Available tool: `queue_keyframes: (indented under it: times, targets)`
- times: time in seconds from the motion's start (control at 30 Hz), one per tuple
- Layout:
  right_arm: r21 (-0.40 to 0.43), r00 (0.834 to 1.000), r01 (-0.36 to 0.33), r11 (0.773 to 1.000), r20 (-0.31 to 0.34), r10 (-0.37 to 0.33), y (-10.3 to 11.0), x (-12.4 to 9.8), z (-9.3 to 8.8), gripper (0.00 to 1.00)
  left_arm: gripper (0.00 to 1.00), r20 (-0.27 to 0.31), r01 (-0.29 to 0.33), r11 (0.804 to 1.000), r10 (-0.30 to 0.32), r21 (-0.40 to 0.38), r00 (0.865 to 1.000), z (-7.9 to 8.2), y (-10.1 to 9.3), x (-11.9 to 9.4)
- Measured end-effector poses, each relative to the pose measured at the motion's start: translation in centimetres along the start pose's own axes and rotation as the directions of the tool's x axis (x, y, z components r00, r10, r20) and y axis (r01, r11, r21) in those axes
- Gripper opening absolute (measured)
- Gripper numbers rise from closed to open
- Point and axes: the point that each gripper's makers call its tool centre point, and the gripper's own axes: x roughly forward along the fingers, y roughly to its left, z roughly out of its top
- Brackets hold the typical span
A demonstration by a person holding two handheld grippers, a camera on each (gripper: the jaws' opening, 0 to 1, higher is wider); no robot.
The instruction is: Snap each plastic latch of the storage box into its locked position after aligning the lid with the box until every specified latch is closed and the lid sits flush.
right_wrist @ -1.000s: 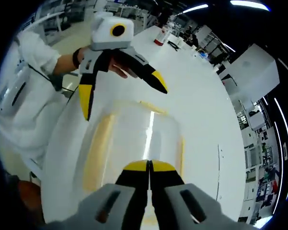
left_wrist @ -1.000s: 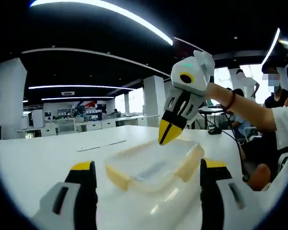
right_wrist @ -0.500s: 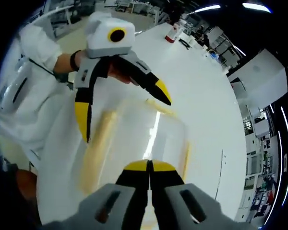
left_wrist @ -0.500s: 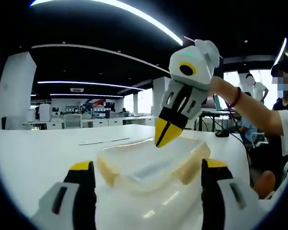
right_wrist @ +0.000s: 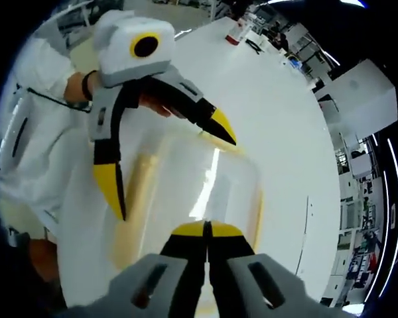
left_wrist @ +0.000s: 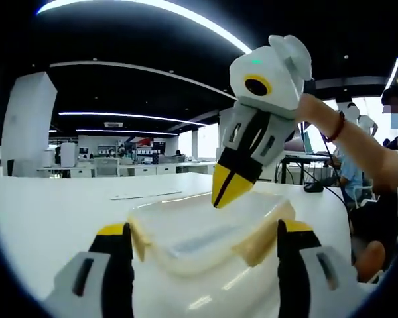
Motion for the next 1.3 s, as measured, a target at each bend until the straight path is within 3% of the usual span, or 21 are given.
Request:
queue_keyframes:
  times: [0.13, 0.27, 0.53, 0.7, 0.83, 0.9, 0.93, 1.0, 1.03, 1.1, 1.2, 1.3]
  targets:
    - [0.017, 1.0, -0.003, 1.0, 0.03, 0.003, 0.1, 0.0, -0.2, 0.0, 0.93, 0.03, -0.023, 1.0, 0.023, 0.0, 0.999, -0.1, -0.4, 0.1]
    - [0.028, 0.999, 0.0, 1.0, 0.043, -0.001, 0.1, 0.0, -0.1, 0.0, 0.99, 0.034, -0.037, 0.997, 0.034, 0.068, 0.999, -0.6, -1.0, 0.5]
    - [0.006, 1.0, 0.017, 1.0, 0.016, -0.017, 0.1, 0.0, -0.1, 0.0, 0.97, -0.003, -0.031, 0.998, 0.031, 0.058, 1.0, -0.4, -0.9, 0.5]
    - [0.005, 1.0, 0.024, 1.0, 0.009, -0.024, 0.1, 0.0, -0.1, 0.0, 0.91, 0.026, -0.03, 1.0, 0.03, 0.002, 0.999, 0.0, -0.3, 0.2]
    - [0.01, 1.0, 0.024, 1.0, 0.006, -0.024, 0.1, -0.1, -0.1, 0.0, 0.93, 0.024, -0.023, 1.0, 0.023, 0.017, 0.999, -0.2, -0.6, 0.2]
    - [0.008, 1.0, 0.025, 1.0, 0.007, -0.025, 0.1, -0.1, -0.1, 0.0, 0.97, 0.002, -0.009, 0.997, 0.009, 0.08, 1.0, -0.6, -1.0, 0.2]
    - [0.011, 1.0, 0.025, 1.0, 0.007, -0.025, 0.1, -0.1, -0.1, 0.0, 1.0, -0.055, -0.013, 0.995, 0.019, 0.102, 0.998, -1.6, -1.0, 0.2]
    - [0.009, 1.0, 0.025, 1.0, 0.006, -0.025, 0.2, -0.1, 0.0, 0.0, 0.93, -0.097, -0.032, 0.987, 0.047, 0.155, 0.994, -2.0, -0.7, 0.1]
    - [0.008, 1.0, 0.026, 1.0, 0.004, -0.026, 0.2, -0.2, 0.0, 0.0, 0.92, -0.083, -0.046, 0.986, 0.06, 0.161, 0.995, -1.8, -0.5, 0.1]
    - [0.007, 1.0, 0.028, 1.0, 0.0, -0.028, 0.2, -0.2, 0.0, 0.0, 0.93, -0.077, -0.019, 0.991, 0.029, 0.131, 0.997, -1.6, -0.8, 0.0]
    - [0.004, 1.0, 0.031, 1.0, 0.0, -0.031, 0.2, -0.2, 0.0, 0.0, 0.99, -0.03, 0.042, 0.999, -0.042, -0.007, 0.999, -0.6, -1.8, -0.6]
    - [0.014, 1.0, 0.025, 1.0, 0.004, -0.025, 0.1, -0.2, 0.0, 0.0, 0.98, -0.013, 0.047, 0.999, -0.047, -0.014, 0.999, 0.4, -1.5, -0.9]
